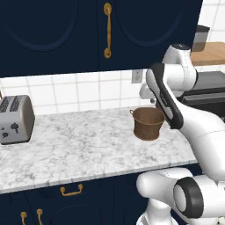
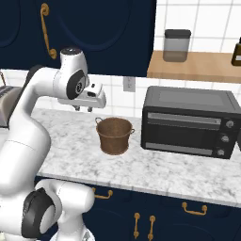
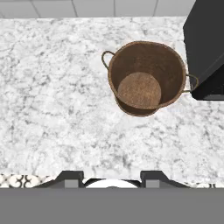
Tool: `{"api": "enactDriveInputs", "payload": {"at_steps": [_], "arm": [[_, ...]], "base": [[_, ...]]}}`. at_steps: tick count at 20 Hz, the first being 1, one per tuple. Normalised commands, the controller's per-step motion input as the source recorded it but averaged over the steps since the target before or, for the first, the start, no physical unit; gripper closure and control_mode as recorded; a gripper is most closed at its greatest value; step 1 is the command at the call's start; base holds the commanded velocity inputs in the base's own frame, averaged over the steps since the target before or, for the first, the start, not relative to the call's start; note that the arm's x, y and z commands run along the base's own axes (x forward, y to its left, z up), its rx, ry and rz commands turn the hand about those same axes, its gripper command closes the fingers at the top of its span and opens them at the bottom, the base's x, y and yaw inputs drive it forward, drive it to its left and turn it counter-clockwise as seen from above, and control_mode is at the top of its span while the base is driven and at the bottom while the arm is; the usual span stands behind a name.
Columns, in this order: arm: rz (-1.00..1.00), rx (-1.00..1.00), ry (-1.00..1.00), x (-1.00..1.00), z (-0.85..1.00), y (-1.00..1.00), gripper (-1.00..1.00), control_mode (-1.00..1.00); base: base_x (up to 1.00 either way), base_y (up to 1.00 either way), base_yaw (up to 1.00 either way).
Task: Open the cabinet, pick up the bread from the cabinet and place it in the basket. Then move the basket to the dining counter.
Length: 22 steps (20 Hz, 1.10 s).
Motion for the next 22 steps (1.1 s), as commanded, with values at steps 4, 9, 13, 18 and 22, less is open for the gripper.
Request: {"api": "enactDriveInputs", "payload": {"at_steps": [4,9,13,18,22], "arm": [[0.00,-0.06,0.05,0.00,-0.09,0.00,-1.00,-1.00],[0.00,-0.19,-0.14,-0.13,0.31,0.38,-1.00,-1.00],[0.00,0.06,-0.38,-0.20,0.63,0.39,-1.00,-1.00],[-0.04,0.28,-0.21,-0.50,0.54,0.13,-1.00,-1.00],[0.00,0.23,-0.21,-0.92,0.06,0.09,-1.00,-1.00]], "base": [[0.00,0.00,0.00],[0.00,0.00,0.00],[0.00,0.00,0.00],[0.00,0.00,0.00],[0.00,0.00,0.00]]}}
